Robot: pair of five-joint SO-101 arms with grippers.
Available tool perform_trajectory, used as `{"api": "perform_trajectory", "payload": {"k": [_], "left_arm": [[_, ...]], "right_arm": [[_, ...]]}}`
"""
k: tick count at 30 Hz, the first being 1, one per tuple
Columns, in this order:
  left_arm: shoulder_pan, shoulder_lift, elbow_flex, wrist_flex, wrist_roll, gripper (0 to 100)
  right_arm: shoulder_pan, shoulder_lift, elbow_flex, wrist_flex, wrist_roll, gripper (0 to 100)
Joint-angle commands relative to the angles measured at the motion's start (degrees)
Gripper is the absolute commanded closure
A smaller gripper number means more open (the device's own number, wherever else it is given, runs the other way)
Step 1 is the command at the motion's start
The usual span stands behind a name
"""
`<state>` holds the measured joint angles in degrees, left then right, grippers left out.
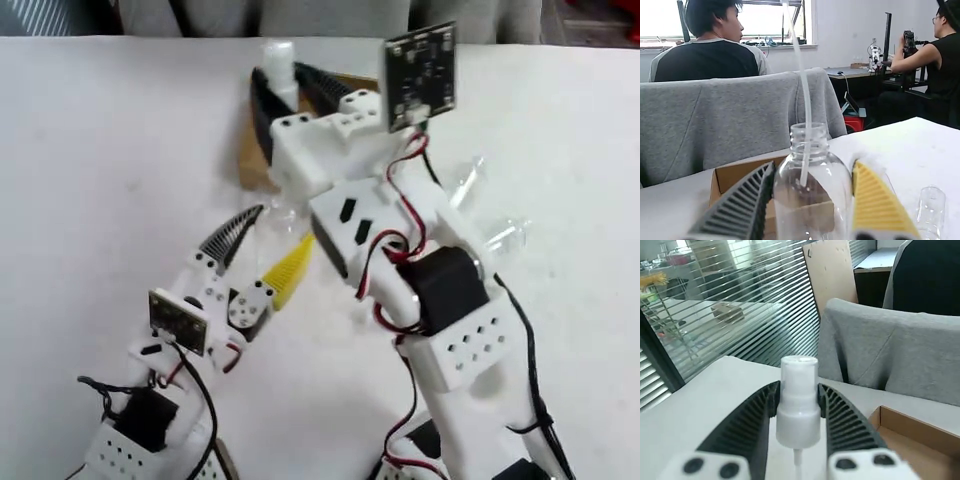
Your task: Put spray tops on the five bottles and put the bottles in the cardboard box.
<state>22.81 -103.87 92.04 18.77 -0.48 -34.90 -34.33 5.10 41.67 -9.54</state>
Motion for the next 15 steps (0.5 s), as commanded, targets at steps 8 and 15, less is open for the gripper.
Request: {"api": "perform_trajectory", "payload": {"k": [8, 15], "left_arm": [[-0.7, -1.1, -0.7, -1.8, 0.7, 94], [-0.7, -1.1, -0.6, -1.8, 0.7, 94]], "right_arm": [[-1.7, -3.8, 4.1, 1.0, 0.5, 98.2], [-2.1, -10.5, 15.5, 0.6, 0.5, 98.2]]}}
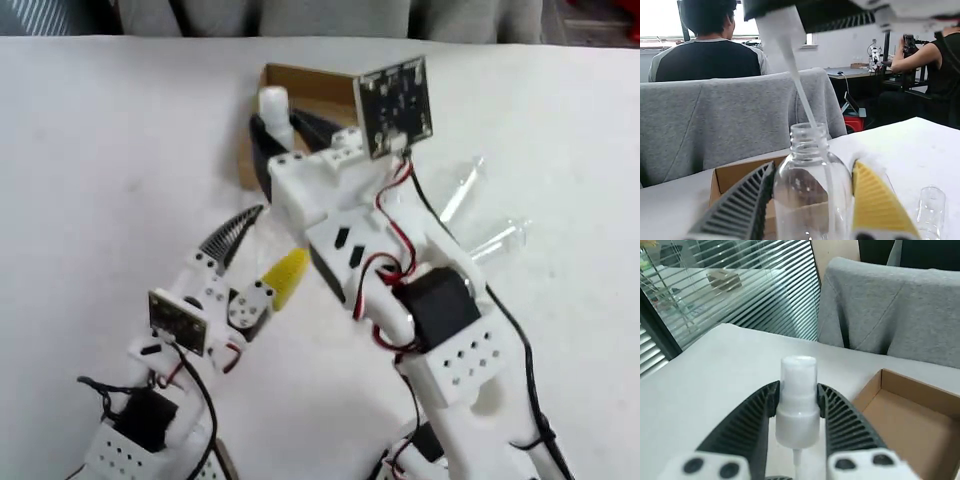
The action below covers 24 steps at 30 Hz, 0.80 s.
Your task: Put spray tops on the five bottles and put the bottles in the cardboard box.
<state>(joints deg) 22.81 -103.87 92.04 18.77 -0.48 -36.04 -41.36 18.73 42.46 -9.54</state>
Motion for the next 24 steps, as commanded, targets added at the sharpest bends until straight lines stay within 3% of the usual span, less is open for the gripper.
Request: {"api": "perform_trajectory", "payload": {"k": [1, 11, 17, 24], "left_arm": [[-0.7, -1.1, -0.6, -1.8, 0.7, 94], [-0.7, -1.1, -0.6, -1.8, 0.7, 94], [-0.7, -1.1, -0.6, -1.8, 0.7, 94], [-0.7, -1.1, -0.4, -1.8, 0.7, 94]], "right_arm": [[-1.6, -4.4, 3.2, -0.2, 0.5, 98.2], [-5.2, -11.7, 12.7, -0.2, 0.5, 97.6], [-5.0, -12.4, 15.1, 0.3, 0.5, 79.3], [-4.9, -14.5, 9.1, 0.3, 0.4, 78.0]]}}
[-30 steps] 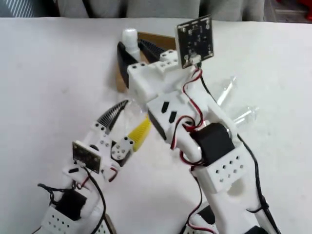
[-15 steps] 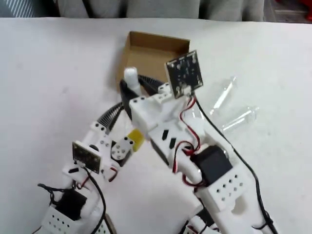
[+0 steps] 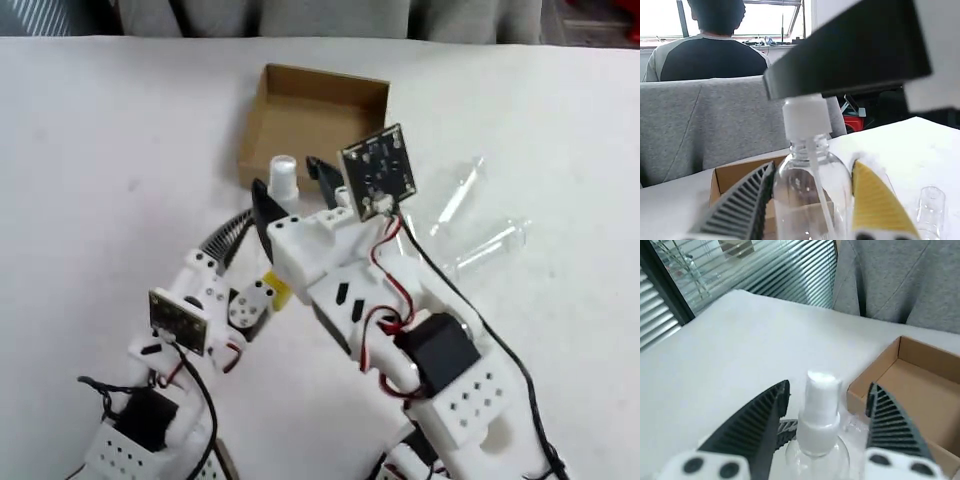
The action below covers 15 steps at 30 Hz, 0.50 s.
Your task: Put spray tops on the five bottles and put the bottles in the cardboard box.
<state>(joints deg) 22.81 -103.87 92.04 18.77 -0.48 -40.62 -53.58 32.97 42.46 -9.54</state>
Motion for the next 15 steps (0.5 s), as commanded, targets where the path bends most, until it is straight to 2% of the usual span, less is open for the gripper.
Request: {"api": "perform_trajectory", "payload": {"k": [1, 5, 10, 13, 15], "left_arm": [[-0.7, -1.1, -0.4, -1.8, 0.7, 94], [-0.7, -1.1, -0.4, -1.8, 0.7, 94], [-0.8, -1.1, -0.7, -1.8, 0.7, 94], [-0.8, -1.1, -1.3, -2.0, 0.7, 94], [-1.6, -1.1, -1.8, -2.0, 0.7, 94]], "right_arm": [[-0.3, -3.0, -6.7, 0.3, 0.4, 78.0], [-0.2, -6.0, -12.3, 4.9, 0.5, 78.3], [2.9, -9.6, -14.7, 20.7, -1.1, 79.3], [10.2, -10.9, -14.7, 29.2, -6.0, 89.2], [15.4, -11.3, -14.6, 32.8, -5.9, 99.4]]}}
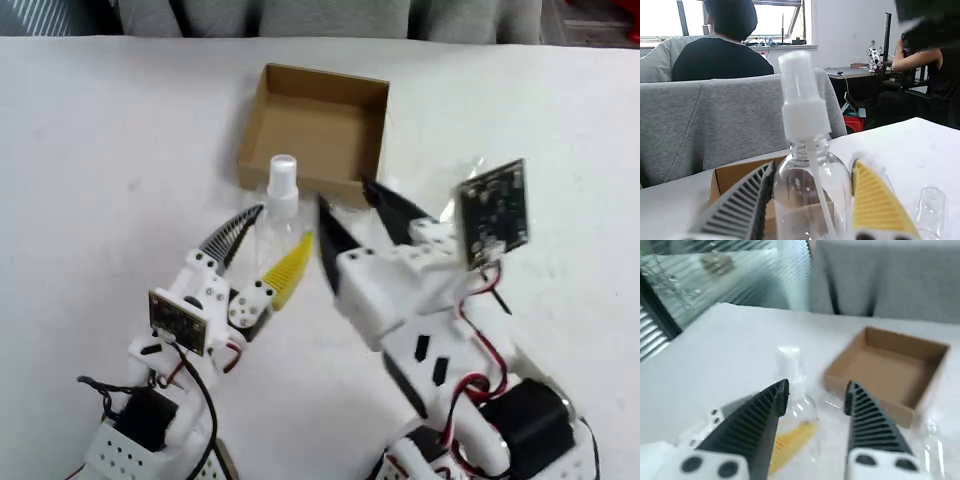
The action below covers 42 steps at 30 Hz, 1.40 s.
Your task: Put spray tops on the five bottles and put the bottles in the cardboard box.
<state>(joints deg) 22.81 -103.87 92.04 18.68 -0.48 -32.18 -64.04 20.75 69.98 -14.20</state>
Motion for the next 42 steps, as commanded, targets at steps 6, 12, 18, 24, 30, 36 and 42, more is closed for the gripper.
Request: {"api": "perform_trajectory", "payload": {"k": [6, 12, 18, 24, 30, 36, 42], "left_arm": [[-10.9, -0.8, -0.8, -13.4, 0.9, 94], [-11.7, -0.4, -3.9, -14.8, 0.9, 94], [-10.4, 17.3, -14.4, -16.4, 4.9, 94], [-10.2, 44.8, -28.7, -24.7, 6.1, 94], [-5.1, 58.9, -31.0, -33.8, 6.1, 94], [0.2, 58.7, -26.8, -34.0, 6.0, 94], [2.0, 53.8, -23.3, -33.6, 6.1, 94]], "right_arm": [[13.1, -2.9, 8.6, 7.5, -2.5, 97.9], [10.9, -6.5, 31.3, -8.9, -2.9, 98.2], [3.5, -16.0, 53.6, -31.3, -2.5, 98.2], [-1.7, -31.9, 67.3, -39.3, -2.5, 98.2], [-4.9, -38.5, 76.1, -45.0, -2.9, 98.2], [-4.9, -35.5, 76.2, -50.8, -3.0, 98.2], [-3.1, -35.3, 76.2, -52.5, -3.0, 98.2]]}}
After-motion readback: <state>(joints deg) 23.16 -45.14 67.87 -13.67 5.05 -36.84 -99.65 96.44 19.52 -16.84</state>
